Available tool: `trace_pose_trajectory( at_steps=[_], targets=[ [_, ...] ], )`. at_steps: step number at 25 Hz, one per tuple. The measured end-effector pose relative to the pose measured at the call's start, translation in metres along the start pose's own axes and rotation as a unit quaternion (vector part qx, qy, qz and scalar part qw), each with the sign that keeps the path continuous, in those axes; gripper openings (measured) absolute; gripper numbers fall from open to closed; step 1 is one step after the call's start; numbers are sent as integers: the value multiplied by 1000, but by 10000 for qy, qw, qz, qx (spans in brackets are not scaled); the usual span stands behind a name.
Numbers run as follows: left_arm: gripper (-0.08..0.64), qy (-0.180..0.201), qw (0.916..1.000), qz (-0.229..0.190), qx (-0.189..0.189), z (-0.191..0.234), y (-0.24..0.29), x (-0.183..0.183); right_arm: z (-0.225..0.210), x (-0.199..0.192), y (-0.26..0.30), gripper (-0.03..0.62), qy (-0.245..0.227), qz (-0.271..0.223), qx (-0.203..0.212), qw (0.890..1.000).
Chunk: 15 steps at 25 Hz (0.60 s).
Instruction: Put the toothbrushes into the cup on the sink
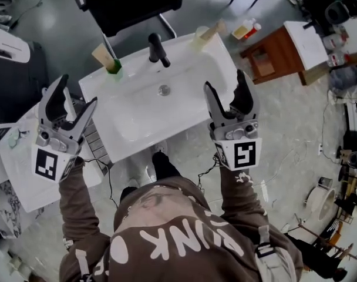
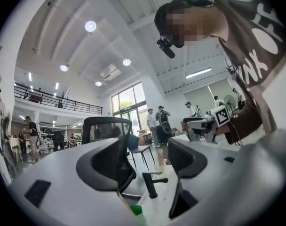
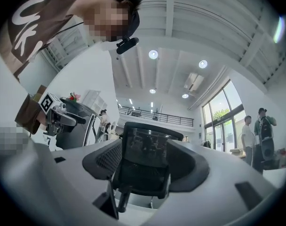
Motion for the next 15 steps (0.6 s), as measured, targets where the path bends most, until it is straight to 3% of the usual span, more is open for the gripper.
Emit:
trace_pose_trajectory(
  at_steps=[5,11,15],
  targets=[
    [308,-50,9994,-152,-292,-37,-72,33,84,37,-41,310,230,65,203,9995],
    [308,-488,9968,-372,-518,-75,-176,53,211,90,-109,313,361,300,357,9983],
    [308,-584,9948,-311,-769,-101,-241,65,277,123,-150,314,335,439,316,9980]
  ],
)
Point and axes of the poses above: the fingertips, and each gripper's own axes: y forward along the fingers, z to its left, x out of its top, the point moved 6 cm from there along -y, backward along the fingers, and after that the axes turned 2 degrees about -y, right-handed, at the moved point
